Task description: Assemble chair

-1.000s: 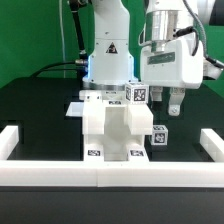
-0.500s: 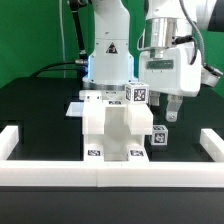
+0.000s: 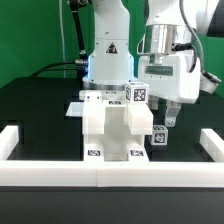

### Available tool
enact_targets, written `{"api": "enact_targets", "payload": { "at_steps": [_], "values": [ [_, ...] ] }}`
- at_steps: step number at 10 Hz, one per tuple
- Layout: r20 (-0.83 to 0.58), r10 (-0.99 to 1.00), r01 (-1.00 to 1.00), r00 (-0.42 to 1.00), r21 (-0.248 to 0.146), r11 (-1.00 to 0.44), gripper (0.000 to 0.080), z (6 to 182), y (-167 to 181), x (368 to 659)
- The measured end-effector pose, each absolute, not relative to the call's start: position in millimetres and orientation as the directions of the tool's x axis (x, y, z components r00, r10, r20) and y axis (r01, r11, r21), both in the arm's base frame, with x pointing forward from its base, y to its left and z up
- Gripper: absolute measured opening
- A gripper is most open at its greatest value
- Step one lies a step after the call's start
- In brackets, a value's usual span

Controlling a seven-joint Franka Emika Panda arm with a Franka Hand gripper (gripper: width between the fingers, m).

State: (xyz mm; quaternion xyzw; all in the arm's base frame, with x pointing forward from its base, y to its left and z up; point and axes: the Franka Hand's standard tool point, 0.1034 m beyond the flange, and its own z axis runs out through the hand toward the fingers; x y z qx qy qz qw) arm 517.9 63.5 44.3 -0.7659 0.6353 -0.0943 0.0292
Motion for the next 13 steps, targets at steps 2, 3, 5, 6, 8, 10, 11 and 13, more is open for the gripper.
{"api": "enact_targets", "payload": {
  "at_steps": [2, 3, 5, 6, 8, 10, 11, 13],
  "values": [
    [0.113, -0.977, -0.969, 0.178, -0.155, -0.194, 0.0648, 39.2, 62, 515],
    [0.117, -0.977, -0.969, 0.181, -0.149, -0.197, 0.0648, 36.3, 62, 513],
    [0.122, -0.975, -0.970, 0.185, -0.138, -0.201, 0.0648, 30.9, 61, 510],
    [0.124, -0.974, -0.970, 0.187, -0.135, -0.203, 0.0648, 29.4, 62, 510],
    [0.129, -0.973, -0.970, 0.193, -0.126, -0.209, 0.0648, 25.0, 63, 507],
    [0.131, -0.971, -0.969, 0.201, -0.116, -0.216, 0.0648, 19.9, 65, 503],
    [0.133, -0.970, -0.969, 0.204, -0.111, -0.219, 0.0648, 17.5, 65, 502],
    [0.137, -0.968, -0.969, 0.210, -0.101, -0.224, 0.0648, 12.3, 66, 499]
  ]
}}
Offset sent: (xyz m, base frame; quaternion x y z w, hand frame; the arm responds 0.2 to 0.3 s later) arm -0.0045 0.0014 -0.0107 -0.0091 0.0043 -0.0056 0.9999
